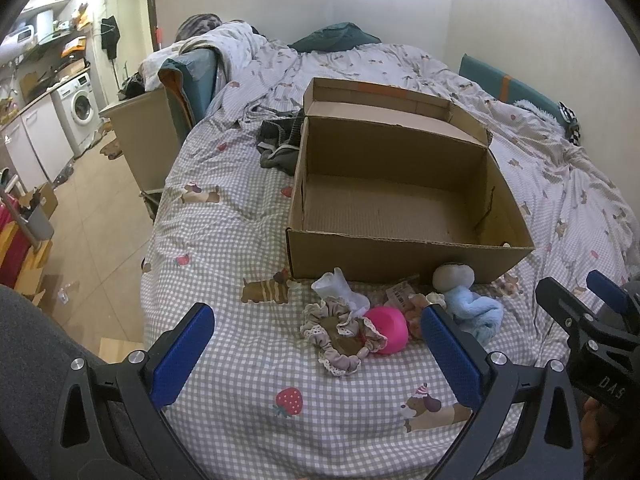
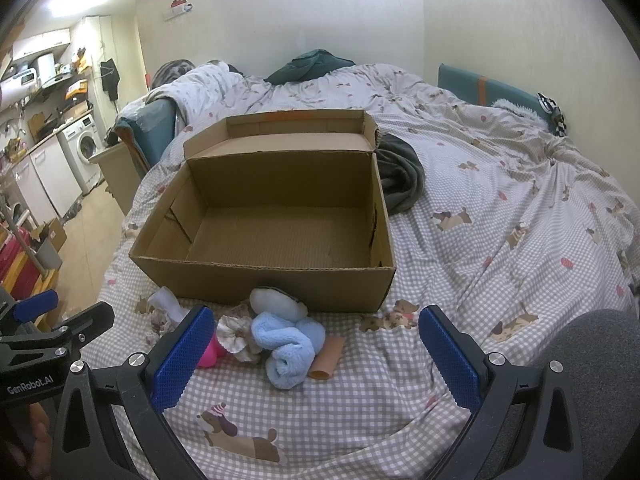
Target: Organize soft objects
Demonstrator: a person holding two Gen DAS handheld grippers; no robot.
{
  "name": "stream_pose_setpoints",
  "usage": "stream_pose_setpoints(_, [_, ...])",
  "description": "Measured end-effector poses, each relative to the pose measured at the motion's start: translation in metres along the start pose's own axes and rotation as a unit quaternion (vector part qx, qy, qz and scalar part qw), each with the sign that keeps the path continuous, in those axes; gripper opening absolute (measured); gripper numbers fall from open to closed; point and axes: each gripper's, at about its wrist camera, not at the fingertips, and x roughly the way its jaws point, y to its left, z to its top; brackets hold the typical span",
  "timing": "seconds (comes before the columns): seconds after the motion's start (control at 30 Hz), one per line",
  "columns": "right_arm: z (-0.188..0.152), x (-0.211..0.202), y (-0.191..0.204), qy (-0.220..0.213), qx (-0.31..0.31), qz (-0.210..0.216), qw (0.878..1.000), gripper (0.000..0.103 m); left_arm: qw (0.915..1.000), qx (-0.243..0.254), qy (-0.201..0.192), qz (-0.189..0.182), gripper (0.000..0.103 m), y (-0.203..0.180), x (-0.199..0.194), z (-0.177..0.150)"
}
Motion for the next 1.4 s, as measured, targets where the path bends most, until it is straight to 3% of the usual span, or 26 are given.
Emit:
stream_pose_setpoints(1.27, [0.0, 0.0, 0.001, 0.002, 0.0, 0.0, 1.0, 0.103, 1.0, -0.001, 0.003, 0.001, 0.103, 0.002, 0.001, 0.0])
stream_pose_setpoints(1.4, [0.009, 0.0, -0.005, 0.03, 0.016, 0.025, 0.999, 0.103, 0.9994, -0.028, 0.022, 0.003, 0.103, 0.015, 0.001, 0.013])
